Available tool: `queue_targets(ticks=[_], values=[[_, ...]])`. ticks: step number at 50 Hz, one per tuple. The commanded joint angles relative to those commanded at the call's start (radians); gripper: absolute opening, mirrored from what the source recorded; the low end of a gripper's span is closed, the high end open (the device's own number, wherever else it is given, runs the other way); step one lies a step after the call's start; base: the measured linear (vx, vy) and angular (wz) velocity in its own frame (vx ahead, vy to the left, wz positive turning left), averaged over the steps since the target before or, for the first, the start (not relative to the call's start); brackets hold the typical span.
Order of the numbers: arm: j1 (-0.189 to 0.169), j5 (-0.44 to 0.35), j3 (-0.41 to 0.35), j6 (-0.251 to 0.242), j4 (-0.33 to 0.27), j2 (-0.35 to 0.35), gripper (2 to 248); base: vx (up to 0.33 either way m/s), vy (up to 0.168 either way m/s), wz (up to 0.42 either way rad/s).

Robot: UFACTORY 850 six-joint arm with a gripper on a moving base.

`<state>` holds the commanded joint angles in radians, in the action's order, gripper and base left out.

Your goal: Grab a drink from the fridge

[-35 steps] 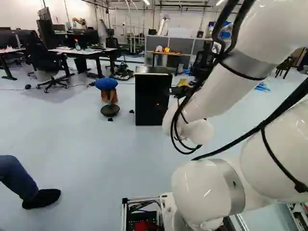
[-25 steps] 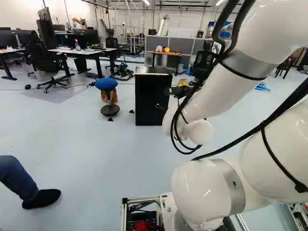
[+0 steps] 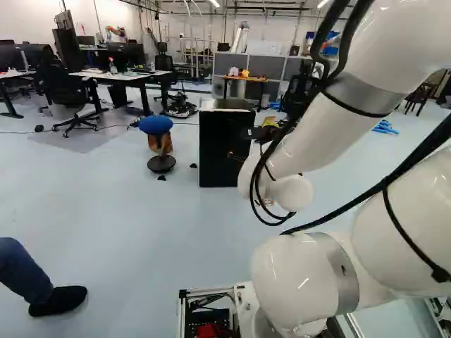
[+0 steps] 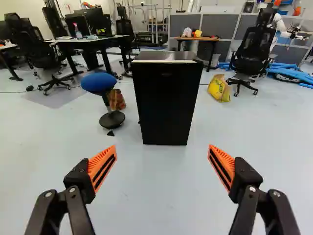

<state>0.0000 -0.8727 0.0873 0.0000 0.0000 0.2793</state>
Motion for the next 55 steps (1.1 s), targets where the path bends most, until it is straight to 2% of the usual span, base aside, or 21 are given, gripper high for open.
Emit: queue_targets(ticks=[55], values=[[0.0, 0.0, 0.0, 0.0, 0.0, 0.0, 247, 0.118, 0.007, -0.007]])
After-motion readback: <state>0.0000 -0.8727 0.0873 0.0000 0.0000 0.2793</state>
